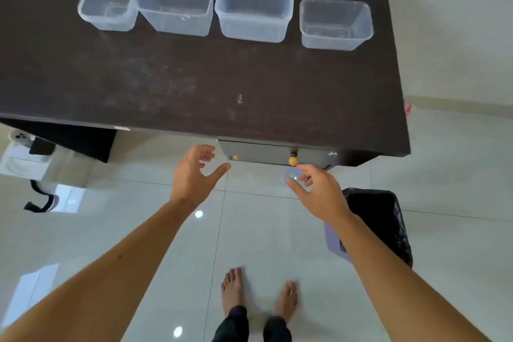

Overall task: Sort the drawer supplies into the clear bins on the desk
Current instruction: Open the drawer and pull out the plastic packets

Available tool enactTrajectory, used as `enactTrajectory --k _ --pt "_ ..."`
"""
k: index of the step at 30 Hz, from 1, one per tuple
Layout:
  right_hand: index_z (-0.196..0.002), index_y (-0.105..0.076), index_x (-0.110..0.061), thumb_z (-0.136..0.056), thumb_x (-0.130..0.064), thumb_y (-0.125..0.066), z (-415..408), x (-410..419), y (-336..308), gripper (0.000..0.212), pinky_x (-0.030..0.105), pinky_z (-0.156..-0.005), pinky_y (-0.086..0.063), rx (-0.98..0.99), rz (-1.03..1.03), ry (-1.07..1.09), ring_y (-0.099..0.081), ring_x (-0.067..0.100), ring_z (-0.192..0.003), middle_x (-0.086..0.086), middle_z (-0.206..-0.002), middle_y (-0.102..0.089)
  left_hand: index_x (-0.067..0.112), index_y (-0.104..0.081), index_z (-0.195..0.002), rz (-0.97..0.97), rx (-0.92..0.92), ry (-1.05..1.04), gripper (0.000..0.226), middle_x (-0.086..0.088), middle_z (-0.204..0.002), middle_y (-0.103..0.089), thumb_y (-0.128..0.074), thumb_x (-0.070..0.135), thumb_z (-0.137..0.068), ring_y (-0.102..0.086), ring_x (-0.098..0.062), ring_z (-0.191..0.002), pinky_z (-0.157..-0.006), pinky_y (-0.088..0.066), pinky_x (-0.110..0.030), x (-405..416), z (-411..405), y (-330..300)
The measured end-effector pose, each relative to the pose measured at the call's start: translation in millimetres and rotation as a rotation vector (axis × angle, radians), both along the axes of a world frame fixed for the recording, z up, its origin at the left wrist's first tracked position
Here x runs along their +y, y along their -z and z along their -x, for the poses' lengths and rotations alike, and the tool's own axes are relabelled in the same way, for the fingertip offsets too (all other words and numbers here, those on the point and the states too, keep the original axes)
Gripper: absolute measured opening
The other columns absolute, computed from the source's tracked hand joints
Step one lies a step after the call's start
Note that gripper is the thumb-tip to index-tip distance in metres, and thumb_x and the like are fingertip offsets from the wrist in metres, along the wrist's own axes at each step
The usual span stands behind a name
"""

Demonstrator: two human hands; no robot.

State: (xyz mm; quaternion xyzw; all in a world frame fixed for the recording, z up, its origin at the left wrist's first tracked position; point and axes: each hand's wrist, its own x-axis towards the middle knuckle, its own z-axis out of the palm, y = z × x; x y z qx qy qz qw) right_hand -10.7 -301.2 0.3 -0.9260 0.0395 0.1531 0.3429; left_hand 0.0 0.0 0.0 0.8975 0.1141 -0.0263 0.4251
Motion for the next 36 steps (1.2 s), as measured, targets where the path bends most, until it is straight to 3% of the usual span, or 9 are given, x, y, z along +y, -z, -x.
enactTrajectory --k 6,11,14,16,21,25,30,32,36 --pt "-0.099 -0.065 -0.015 -0.099 -0.046 -0.068 -17 14 40 0.031 0.034 -0.076 -0.05 -0.151 0.001 0.146 -0.062 0.019 -0.079 -0.009 -0.085 -0.067 0.024 -0.066 -0.13 0.035 -0.025 -0.075 0.064 0.012 -0.12 -0.071 -0.085 0.056 -0.078 -0.068 -0.011 -0.107 -0.094 -0.055 -0.025 -1 -15 33" --pt "-0.1 -0.069 -0.018 -0.104 -0.044 -0.063 -24 8 59 0.027 0.032 -0.074 -0.051 -0.228 -0.072 0.18 -0.065 0.015 -0.072 -0.013 -0.08 -0.069 0.022 -0.07 -0.12 0.129 -0.064 -0.186 0.049 0.008 -0.111 -0.076 -0.086 0.049 -0.082 -0.073 -0.015 -0.102 -0.093 -0.06 -0.029 -15 -22 48" --pt "-0.096 -0.071 -0.013 -0.104 -0.036 -0.065 -28 6 65 0.025 0.013 -0.07 -0.046 -0.246 -0.147 0.149 -0.063 -0.001 -0.07 -0.023 -0.072 -0.064 0.02 -0.073 -0.113 0.181 -0.074 -0.238 0.042 0.007 -0.103 -0.078 -0.085 0.047 -0.083 -0.075 -0.015 -0.099 -0.088 -0.059 -0.019 -18 -28 53" --pt "-0.094 -0.071 -0.014 -0.103 -0.036 -0.065 -28 4 67 0.024 0.007 -0.068 -0.042 -0.25 -0.156 0.143 -0.064 -0.002 -0.071 -0.019 -0.071 -0.065 0.025 -0.073 -0.104 0.197 -0.083 -0.254 0.033 0.012 -0.097 -0.077 -0.085 0.047 -0.083 -0.075 -0.013 -0.097 -0.085 -0.056 -0.014 -19 -32 52" --pt "-0.09 -0.068 -0.016 -0.104 -0.036 -0.064 -28 3 72 0.025 0.016 -0.067 -0.048 -0.319 -0.163 0.114 -0.065 0.013 -0.073 -0.009 -0.072 -0.067 0.026 -0.069 -0.098 0.195 -0.13 -0.264 0.026 0.02 -0.091 -0.072 -0.085 0.042 -0.085 -0.072 -0.003 -0.093 -0.08 -0.05 -0.001 -25 -31 49" --pt "-0.088 -0.065 -0.014 -0.105 -0.037 -0.062 -24 3 75 0.03 0.031 -0.069 -0.051 -0.336 -0.165 0.116 -0.065 0.022 -0.075 0.0 -0.072 -0.068 0.035 -0.063 -0.092 0.178 -0.169 -0.247 0.021 0.023 -0.088 -0.07 -0.084 0.035 -0.088 -0.07 0.002 -0.09 -0.081 -0.051 -0.005 -29 -27 45" --pt "-0.089 -0.066 -0.016 -0.105 -0.036 -0.063 -2 2 77 0.025 0.024 -0.073 -0.05 -0.333 -0.166 0.105 -0.067 0.018 -0.078 -0.003 -0.078 -0.07 0.043 -0.056 -0.089 0.141 -0.176 -0.209 0.03 0.025 -0.088 -0.069 -0.082 0.028 -0.091 -0.068 0.008 -0.088 -0.082 -0.051 -0.006 -29 -5 44" --pt "-0.091 -0.067 -0.016 -0.105 -0.034 -0.063 10 2 77 0.022 0.026 -0.076 -0.053 -0.314 -0.183 0.121 -0.069 0.017 -0.082 -0.003 -0.083 -0.073 0.037 -0.059 -0.092 0.151 -0.162 -0.206 0.025 0.022 -0.091 -0.07 -0.082 0.028 -0.091 -0.069 0.004 -0.092 -0.082 -0.051 -0.008 -27 5 45" --pt "-0.093 -0.067 -0.02 -0.104 -0.035 -0.063 39 4 75 0.02 0.034 -0.079 -0.058 -0.275 -0.21 0.132 -0.07 0.015 -0.086 -0.004 -0.087 -0.073 0.026 -0.062 -0.098 0.147 -0.144 -0.194 0.022 0.008 -0.094 -0.075 -0.082 0.026 -0.091 -0.073 -0.014 -0.097 -0.088 -0.056 -0.024 -23 32 48"
